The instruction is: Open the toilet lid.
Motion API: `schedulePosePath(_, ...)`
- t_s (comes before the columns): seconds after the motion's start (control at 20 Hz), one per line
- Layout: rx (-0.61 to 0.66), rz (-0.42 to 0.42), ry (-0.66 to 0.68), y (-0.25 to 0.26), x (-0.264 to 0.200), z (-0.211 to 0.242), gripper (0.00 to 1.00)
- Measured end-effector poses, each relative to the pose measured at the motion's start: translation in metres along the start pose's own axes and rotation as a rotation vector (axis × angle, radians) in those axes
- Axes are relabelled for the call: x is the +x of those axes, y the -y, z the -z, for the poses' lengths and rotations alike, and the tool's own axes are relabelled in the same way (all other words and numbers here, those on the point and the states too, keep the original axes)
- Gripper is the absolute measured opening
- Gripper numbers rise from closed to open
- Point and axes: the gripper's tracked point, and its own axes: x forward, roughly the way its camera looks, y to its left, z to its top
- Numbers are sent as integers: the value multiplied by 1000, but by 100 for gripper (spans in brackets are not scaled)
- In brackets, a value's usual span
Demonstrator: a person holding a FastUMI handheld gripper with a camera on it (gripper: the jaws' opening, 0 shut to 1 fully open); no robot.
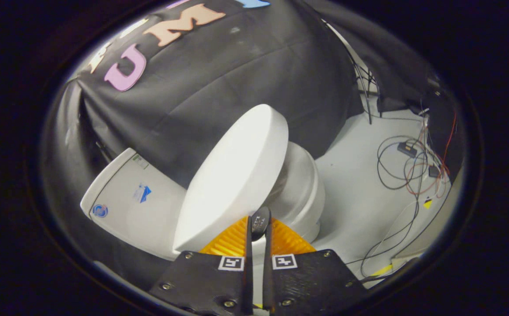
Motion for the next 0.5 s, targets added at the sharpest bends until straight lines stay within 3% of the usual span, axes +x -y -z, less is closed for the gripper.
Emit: schedulePosePath(0.5, -276, -58, 75, -57, -30, -34, 9)
